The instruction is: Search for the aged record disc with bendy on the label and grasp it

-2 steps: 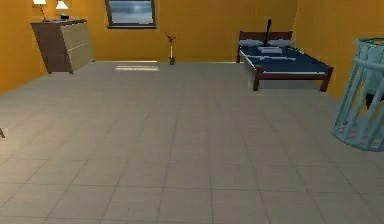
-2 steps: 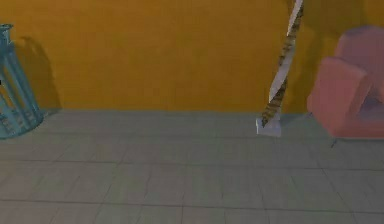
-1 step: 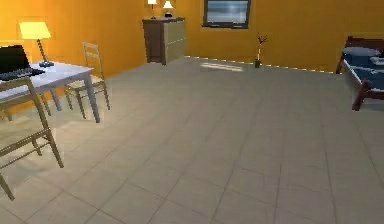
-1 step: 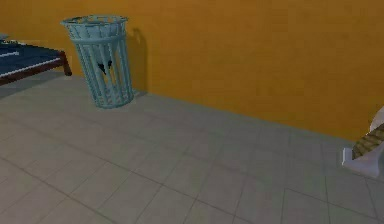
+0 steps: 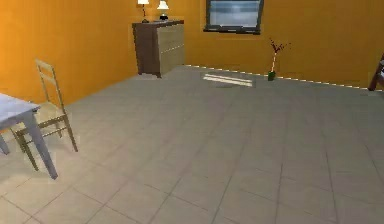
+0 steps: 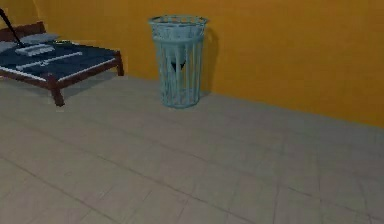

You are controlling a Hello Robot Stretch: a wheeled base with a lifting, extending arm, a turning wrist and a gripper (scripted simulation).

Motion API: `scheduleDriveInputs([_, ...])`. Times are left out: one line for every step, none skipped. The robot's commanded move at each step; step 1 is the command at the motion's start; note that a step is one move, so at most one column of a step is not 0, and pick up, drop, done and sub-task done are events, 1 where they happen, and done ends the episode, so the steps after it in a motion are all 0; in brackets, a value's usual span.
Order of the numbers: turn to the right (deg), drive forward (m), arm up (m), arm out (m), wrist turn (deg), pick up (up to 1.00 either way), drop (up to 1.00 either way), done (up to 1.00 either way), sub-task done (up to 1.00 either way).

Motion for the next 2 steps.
scheduleDriveInputs([0.0, 1.00, 0.00, 0.00, 0.0, 0.00, 0.00, 0.00, 0.00])
scheduleDriveInputs([-3.0, 0.00, 0.00, 0.00, 0.0, 0.00, 0.00, 0.00, 0.00])
